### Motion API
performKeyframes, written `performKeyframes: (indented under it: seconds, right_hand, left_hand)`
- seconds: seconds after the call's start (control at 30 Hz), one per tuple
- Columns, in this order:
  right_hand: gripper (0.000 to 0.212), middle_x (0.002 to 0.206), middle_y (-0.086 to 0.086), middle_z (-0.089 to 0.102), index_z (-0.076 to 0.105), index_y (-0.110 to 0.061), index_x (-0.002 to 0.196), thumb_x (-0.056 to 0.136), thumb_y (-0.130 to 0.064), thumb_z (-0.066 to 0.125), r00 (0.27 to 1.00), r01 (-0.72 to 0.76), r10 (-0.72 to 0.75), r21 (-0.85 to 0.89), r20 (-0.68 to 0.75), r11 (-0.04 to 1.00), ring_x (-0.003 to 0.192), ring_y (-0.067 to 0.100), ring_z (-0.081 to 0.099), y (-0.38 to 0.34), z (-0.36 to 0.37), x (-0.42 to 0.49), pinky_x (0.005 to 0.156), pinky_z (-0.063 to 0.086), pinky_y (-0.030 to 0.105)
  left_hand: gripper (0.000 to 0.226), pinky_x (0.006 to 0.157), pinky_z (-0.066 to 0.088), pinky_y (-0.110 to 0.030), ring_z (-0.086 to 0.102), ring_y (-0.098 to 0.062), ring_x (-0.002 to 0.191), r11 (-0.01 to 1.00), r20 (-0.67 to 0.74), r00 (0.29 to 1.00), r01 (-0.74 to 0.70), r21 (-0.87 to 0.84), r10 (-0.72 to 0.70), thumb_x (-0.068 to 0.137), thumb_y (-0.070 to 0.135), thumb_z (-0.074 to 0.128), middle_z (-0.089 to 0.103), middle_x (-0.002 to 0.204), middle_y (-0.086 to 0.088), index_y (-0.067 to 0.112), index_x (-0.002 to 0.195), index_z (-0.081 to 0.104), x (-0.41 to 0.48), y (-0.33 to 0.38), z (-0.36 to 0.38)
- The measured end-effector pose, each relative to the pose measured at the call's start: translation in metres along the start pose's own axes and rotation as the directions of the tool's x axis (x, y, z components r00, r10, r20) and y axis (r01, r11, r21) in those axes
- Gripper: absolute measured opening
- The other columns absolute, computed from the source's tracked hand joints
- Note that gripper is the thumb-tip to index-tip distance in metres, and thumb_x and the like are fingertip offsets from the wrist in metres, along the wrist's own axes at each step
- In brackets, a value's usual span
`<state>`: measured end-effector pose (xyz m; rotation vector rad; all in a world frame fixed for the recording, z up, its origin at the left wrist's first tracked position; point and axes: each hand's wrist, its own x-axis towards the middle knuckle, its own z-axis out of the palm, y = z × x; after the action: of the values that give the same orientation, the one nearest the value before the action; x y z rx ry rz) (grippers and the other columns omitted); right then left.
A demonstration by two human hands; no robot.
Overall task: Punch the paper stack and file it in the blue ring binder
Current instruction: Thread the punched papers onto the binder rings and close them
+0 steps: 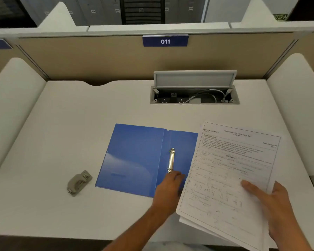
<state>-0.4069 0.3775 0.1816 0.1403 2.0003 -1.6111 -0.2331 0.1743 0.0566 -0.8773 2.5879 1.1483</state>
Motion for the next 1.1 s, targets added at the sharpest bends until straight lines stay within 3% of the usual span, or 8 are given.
performKeyframes:
  seconds: [0.03, 0.1, 0.27, 0.43, 0.53, 0.7, 0.83, 1.1]
  right_hand:
    - [0.031, 0.096, -0.009, 0.085, 0.076, -0.021, 0.111, 0.085, -0.004, 0.083, 1.000, -0.005, 0.005, 0.002, 0.006, 1.000, 0.100, 0.030, 0.077, 0.002, -0.003, 0.005, 0.079, 0.061, 0.038]
    - [0.032, 0.095, -0.012, 0.084, 0.075, -0.024, 0.110, 0.085, -0.006, 0.083, 1.000, -0.018, 0.018, -0.004, 0.024, 1.000, 0.099, 0.029, 0.077, 0.003, -0.005, 0.011, 0.065, 0.065, 0.034]
    - [0.059, 0.097, -0.013, 0.084, 0.072, -0.032, 0.112, 0.059, -0.040, 0.097, 0.997, -0.010, 0.010, -0.007, 0.080, 1.000, 0.090, 0.019, 0.081, 0.009, -0.005, 0.018, 0.065, 0.065, 0.029]
    - [0.039, 0.099, -0.014, 0.084, 0.073, -0.033, 0.113, 0.082, -0.014, 0.086, 0.993, -0.030, 0.032, -0.016, 0.116, 0.999, 0.091, 0.014, 0.081, 0.024, -0.005, 0.026, 0.069, 0.067, 0.031]
    - [0.037, 0.100, -0.013, 0.084, 0.074, -0.029, 0.114, 0.084, -0.012, 0.085, 0.988, -0.051, 0.055, -0.033, 0.145, 0.998, 0.089, 0.011, 0.081, 0.031, -0.004, 0.029, 0.068, 0.067, 0.028]
    - [0.035, 0.100, -0.012, 0.084, 0.075, -0.028, 0.114, 0.085, -0.010, 0.086, 0.982, -0.063, 0.076, -0.076, 0.176, 0.995, 0.088, 0.012, 0.082, 0.046, -0.003, 0.037, 0.066, 0.066, 0.029]
    - [0.036, 0.101, -0.013, 0.084, 0.074, -0.027, 0.114, 0.085, -0.010, 0.086, 0.977, -0.062, 0.082, -0.105, 0.195, 0.993, 0.089, 0.012, 0.081, 0.053, 0.000, 0.041, 0.066, 0.066, 0.026]
    - [0.038, 0.109, -0.008, 0.081, 0.074, -0.024, 0.119, 0.085, -0.011, 0.087, 0.979, -0.039, 0.068, -0.151, 0.193, 0.988, 0.090, 0.011, 0.081, 0.067, 0.002, 0.046, 0.069, 0.066, 0.026]
  left_hand:
    - [0.042, 0.093, 0.060, -0.027, 0.072, -0.014, 0.107, 0.997, -0.165, 0.986, 0.007, 0.083, 0.006, 0.099, 0.050, 0.067, 0.069, 0.128, 0.008, 0.030, 0.135, 0.059, 0.017, -0.016, 0.005]
    - [0.038, 0.090, 0.054, -0.022, 0.069, -0.018, 0.110, 0.996, -0.263, 0.961, 0.084, -0.002, -0.082, 0.100, 0.038, 0.069, 0.067, 0.129, 0.002, 0.023, 0.135, 0.062, 0.036, -0.036, -0.005]
    - [0.013, 0.083, 0.060, -0.029, 0.071, -0.017, 0.093, 1.000, -0.196, 0.981, 0.003, 0.023, 0.002, 0.101, 0.028, 0.069, 0.071, 0.109, 0.003, 0.019, 0.108, 0.075, 0.056, -0.056, -0.023]
    - [0.012, 0.085, 0.055, -0.020, 0.067, -0.007, 0.091, 0.989, -0.020, 0.989, -0.146, -0.001, 0.146, 0.100, 0.031, 0.070, 0.072, 0.106, 0.011, 0.024, 0.106, 0.078, 0.034, -0.065, -0.010]
    - [0.009, 0.085, 0.053, -0.012, 0.068, -0.005, 0.092, 0.983, -0.033, 0.992, -0.125, -0.131, 0.122, 0.099, 0.026, 0.072, 0.073, 0.104, 0.012, 0.022, 0.104, 0.078, 0.011, -0.065, 0.010]
    - [0.008, 0.083, 0.057, -0.017, 0.070, -0.007, 0.088, 0.944, 0.001, 1.000, -0.003, -0.329, 0.003, 0.101, 0.022, 0.070, 0.077, 0.102, 0.007, 0.019, 0.106, 0.075, -0.007, -0.063, 0.031]
    - [0.013, 0.091, 0.062, -0.030, 0.073, -0.012, 0.097, 0.945, 0.023, 1.000, -0.008, -0.326, 0.017, 0.102, 0.029, 0.067, 0.078, 0.109, 0.006, 0.021, 0.111, 0.074, -0.007, -0.062, 0.036]
    - [0.016, 0.086, 0.057, -0.021, 0.073, -0.011, 0.095, 0.970, -0.065, 0.997, -0.063, -0.234, 0.049, 0.102, 0.028, 0.066, 0.079, 0.110, 0.007, 0.021, 0.112, 0.077, -0.009, -0.060, 0.042]
